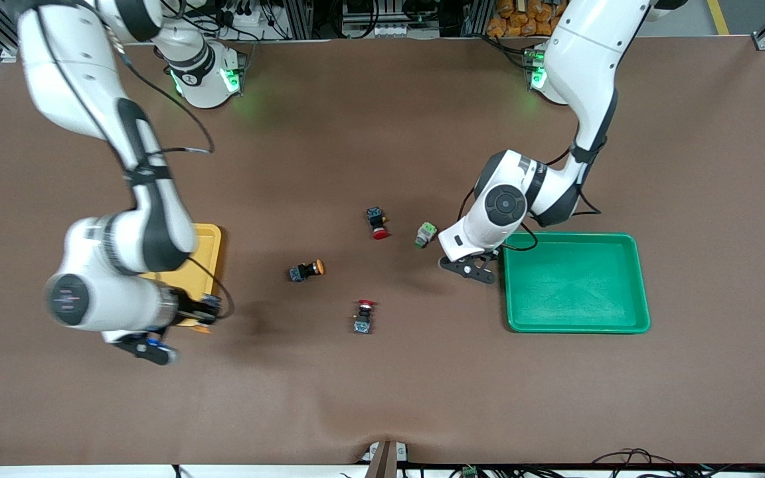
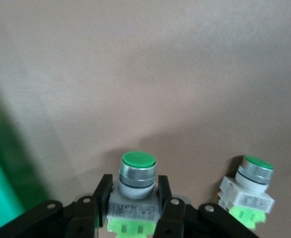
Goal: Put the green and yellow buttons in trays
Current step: 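Carry the orange button to the yellow tray while the left gripper carries green, then release the orange button in the yellow tray while the left gripper releases green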
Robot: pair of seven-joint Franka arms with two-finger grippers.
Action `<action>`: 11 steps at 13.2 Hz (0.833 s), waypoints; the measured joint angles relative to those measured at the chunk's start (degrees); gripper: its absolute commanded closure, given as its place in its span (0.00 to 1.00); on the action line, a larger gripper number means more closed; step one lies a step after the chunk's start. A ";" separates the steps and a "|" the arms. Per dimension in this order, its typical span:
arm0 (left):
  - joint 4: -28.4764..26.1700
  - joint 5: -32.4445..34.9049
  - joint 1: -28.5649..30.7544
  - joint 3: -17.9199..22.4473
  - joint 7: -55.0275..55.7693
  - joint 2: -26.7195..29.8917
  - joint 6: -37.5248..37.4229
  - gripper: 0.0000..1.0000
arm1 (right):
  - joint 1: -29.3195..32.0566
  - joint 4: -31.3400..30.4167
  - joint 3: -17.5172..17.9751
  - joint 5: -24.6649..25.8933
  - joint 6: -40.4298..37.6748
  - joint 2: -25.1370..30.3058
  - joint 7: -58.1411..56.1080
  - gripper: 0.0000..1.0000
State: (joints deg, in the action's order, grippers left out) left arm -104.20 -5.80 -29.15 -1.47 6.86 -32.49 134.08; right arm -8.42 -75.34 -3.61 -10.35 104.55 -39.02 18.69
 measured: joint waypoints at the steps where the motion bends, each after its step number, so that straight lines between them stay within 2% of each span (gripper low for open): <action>1: 1.70 0.00 1.00 0.21 0.09 0.47 -2.54 1.00 | 2.49 -1.24 -0.09 0.01 -1.62 1.35 -4.53 1.00; 3: 3.17 0.00 4.10 0.50 0.25 1.07 -4.88 1.00 | 7.95 -3.18 -0.21 0.00 -5.26 3.26 -13.36 0.97; 5: 3.13 0.00 7.73 0.86 0.34 0.77 -5.19 1.00 | 12.43 -3.87 -0.22 0.00 -8.76 4.35 -18.76 0.64; 6: 3.08 0.00 9.55 0.98 0.35 0.36 -5.19 1.00 | 13.84 -3.89 -0.20 0.00 -10.46 4.71 -20.47 0.09; 7: 3.07 0.02 11.25 1.04 0.35 -0.01 -5.19 1.00 | 14.70 -3.94 -0.17 -0.01 -12.61 4.99 -21.89 0.00; 11: 2.71 0.53 14.39 1.07 0.70 -1.04 -5.22 0.99 | 14.90 -4.69 0.65 -3.10 -18.27 5.07 -22.97 0.00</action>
State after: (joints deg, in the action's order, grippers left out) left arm -101.50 -5.27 -14.77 -0.41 7.56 -33.53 128.86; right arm 6.48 -80.04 -2.96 -13.45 86.28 -33.95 -4.28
